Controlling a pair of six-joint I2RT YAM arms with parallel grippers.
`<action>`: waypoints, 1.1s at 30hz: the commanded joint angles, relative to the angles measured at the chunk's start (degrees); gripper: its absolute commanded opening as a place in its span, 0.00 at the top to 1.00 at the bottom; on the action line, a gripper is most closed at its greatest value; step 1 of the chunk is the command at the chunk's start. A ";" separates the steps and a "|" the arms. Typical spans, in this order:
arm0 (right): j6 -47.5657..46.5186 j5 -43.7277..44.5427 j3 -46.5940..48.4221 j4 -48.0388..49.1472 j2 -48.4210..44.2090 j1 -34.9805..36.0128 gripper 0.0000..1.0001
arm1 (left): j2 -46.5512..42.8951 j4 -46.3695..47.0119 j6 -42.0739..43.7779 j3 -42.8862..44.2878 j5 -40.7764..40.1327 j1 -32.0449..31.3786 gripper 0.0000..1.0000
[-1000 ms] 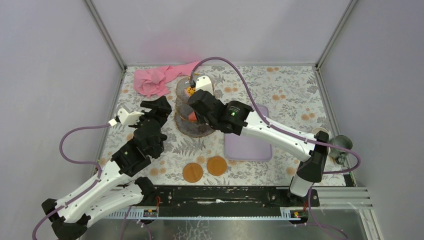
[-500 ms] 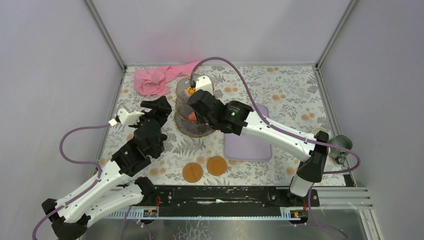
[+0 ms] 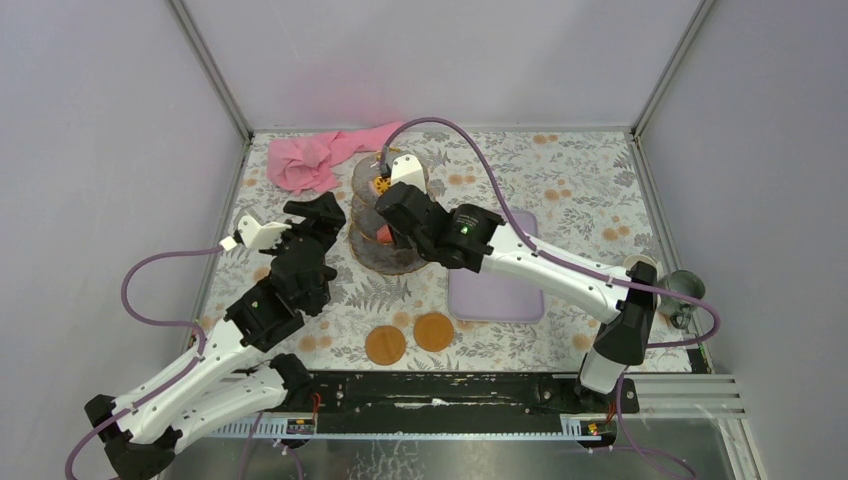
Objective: Serve the afternoon tea
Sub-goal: Place the desert on the desert table.
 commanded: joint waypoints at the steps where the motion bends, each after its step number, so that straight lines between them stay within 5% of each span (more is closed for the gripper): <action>1: 0.21 1.56 -0.41 2.88 -2.80 0.44 0.57 | 0.06 1.48 0.39 -0.07 -1.06 -0.18 0.20; 33: -0.52 1.03 -1.79 4.56 -6.19 0.41 0.54 | 1.15 1.71 1.60 1.34 -1.98 -0.18 0.20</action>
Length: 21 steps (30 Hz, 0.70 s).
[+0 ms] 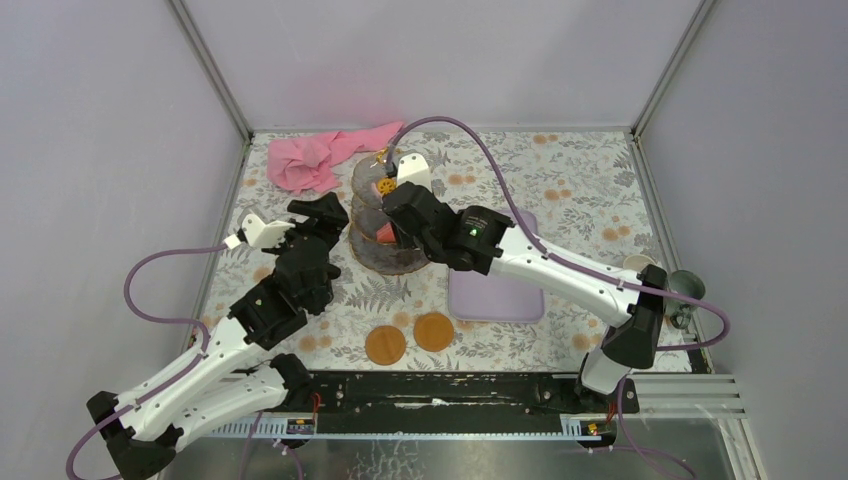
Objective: Serve the afternoon tea
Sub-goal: Place the desert on the desert table.
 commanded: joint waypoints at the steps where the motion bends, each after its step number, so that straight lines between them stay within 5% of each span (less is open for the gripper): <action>1: -0.45 1.03 0.31 3.29 -3.95 0.38 0.54 | 0.05 1.72 1.55 1.38 -1.98 -0.20 0.20; 21: 0.23 -0.03 -3.58 4.32 -9.47 0.59 0.56 | 1.08 1.59 2.31 2.18 -2.72 -0.23 0.20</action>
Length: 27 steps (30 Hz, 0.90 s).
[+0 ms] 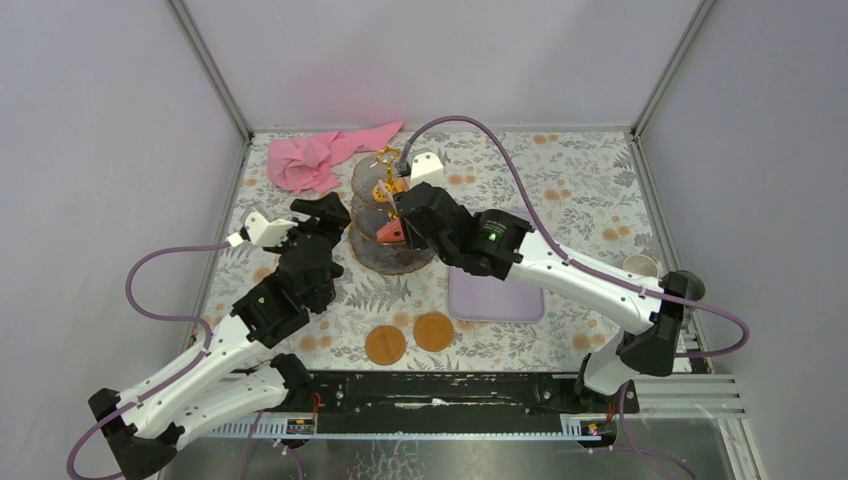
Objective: Serve the afternoon tea
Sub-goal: Place the desert on the desert table.
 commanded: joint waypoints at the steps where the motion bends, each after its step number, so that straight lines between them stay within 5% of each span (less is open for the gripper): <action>1: 0.35 0.28 -2.20 2.83 -5.88 0.61 0.56 | 0.30 1.62 2.12 2.01 -2.80 -0.18 0.20; 27: 5.63 9.42 -22.51 0.34 -27.80 1.03 0.57 | 4.50 5.26 7.41 4.49 -0.74 0.50 0.20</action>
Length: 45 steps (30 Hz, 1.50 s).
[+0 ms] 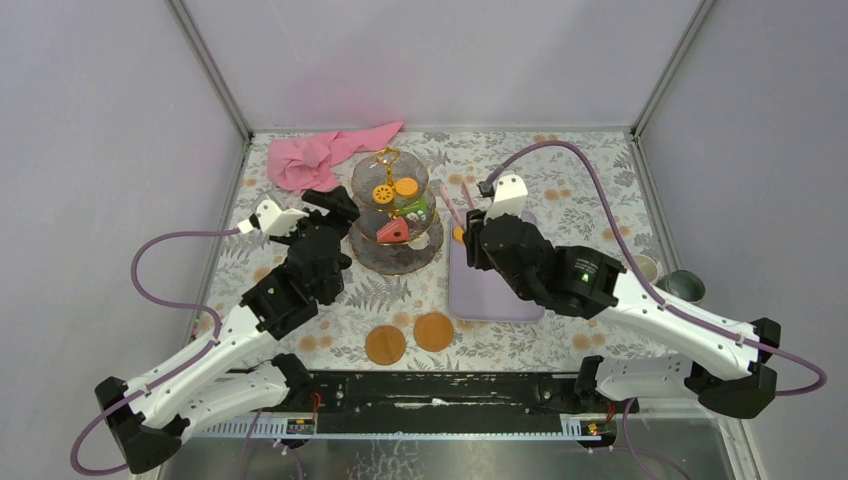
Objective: Serve the afternoon tea
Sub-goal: Place the desert on the desert table, then pick up the desert from the tray.
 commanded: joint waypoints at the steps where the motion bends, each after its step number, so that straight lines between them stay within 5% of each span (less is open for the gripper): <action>1: 2.11 3.72 -3.52 0.70 -3.71 0.34 0.57 | -0.18 2.46 1.59 1.91 -0.83 0.45 0.20; 9: 3.96 4.32 -10.74 -0.39 -4.04 -0.29 0.57 | -0.93 1.93 1.59 1.67 -0.67 0.64 0.20; 17: 2.38 -4.51 -17.89 4.72 -2.11 -6.54 0.57 | -1.00 2.28 3.42 2.00 2.50 2.23 0.20; 30: -0.99 -13.17 -21.15 11.24 5.42 -13.99 0.56 | 0.43 -2.45 -2.01 2.38 27.70 22.80 0.20; 45: -2.80 -18.01 -22.26 15.73 12.88 -18.01 0.54 | 2.24 -1.49 -5.79 -0.70 36.83 31.41 0.20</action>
